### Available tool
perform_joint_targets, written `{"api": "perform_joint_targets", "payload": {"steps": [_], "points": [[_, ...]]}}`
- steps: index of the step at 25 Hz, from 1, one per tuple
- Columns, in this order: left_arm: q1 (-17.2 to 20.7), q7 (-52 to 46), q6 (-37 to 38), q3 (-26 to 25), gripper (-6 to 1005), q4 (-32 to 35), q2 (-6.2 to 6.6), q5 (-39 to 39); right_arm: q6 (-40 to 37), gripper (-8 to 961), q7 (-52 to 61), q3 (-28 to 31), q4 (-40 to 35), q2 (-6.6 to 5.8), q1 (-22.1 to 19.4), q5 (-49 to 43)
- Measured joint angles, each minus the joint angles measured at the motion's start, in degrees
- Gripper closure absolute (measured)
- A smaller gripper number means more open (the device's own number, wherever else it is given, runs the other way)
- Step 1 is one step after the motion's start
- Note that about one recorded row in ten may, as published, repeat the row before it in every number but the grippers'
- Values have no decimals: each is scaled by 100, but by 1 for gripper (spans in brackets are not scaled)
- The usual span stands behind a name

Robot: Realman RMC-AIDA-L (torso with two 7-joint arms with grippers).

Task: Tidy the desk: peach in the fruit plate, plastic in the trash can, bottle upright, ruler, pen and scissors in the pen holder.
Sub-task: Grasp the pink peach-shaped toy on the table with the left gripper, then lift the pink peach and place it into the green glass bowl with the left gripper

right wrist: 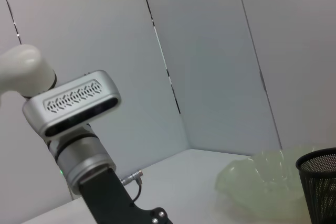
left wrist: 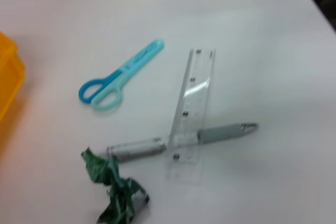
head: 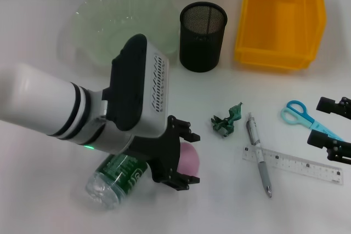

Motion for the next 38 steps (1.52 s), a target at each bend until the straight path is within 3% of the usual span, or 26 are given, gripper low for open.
{"api": "perform_joint_targets", "payload": {"steps": [8,13,19,21,22,23,27,28,30,31,38], "points": [[-114,-51,-76,219,262,-58,-1,427,-7,129,0,-17,14,6,26,1],[-271,-281,-8,349,450,-79,-2,672,-7,129,1,-22,25,7,39,1],[-228,-237,168,280,578,243,12,387,-16,130,2,-7,28,7,30,1],[-209,-26,423,2,620,368,32,-51,-10,130,2,-6,32,8,16,2],[-192,278,696,-489,641,435,40,-528,-6,130,2,-5,33,7,9,2],[-192,278,696,-489,663,435,40,-528,-5,130,1,-5,35,7,6,2],[-114,921,850,-1845,752,312,46,-1609,-7,130,2,4,36,7,-4,2],[-114,921,850,-1845,774,312,46,-1609,-7,130,1,4,38,7,-3,2],[-115,1128,406,-2625,819,-164,41,-2377,-7,130,2,4,43,7,-2,2],[-206,1151,-204,-3006,845,-714,45,-2899,-7,130,2,4,46,7,2,2],[-902,1350,-2209,-3324,914,-2505,47,-3325,-6,131,16,2,53,15,75,1]]}}
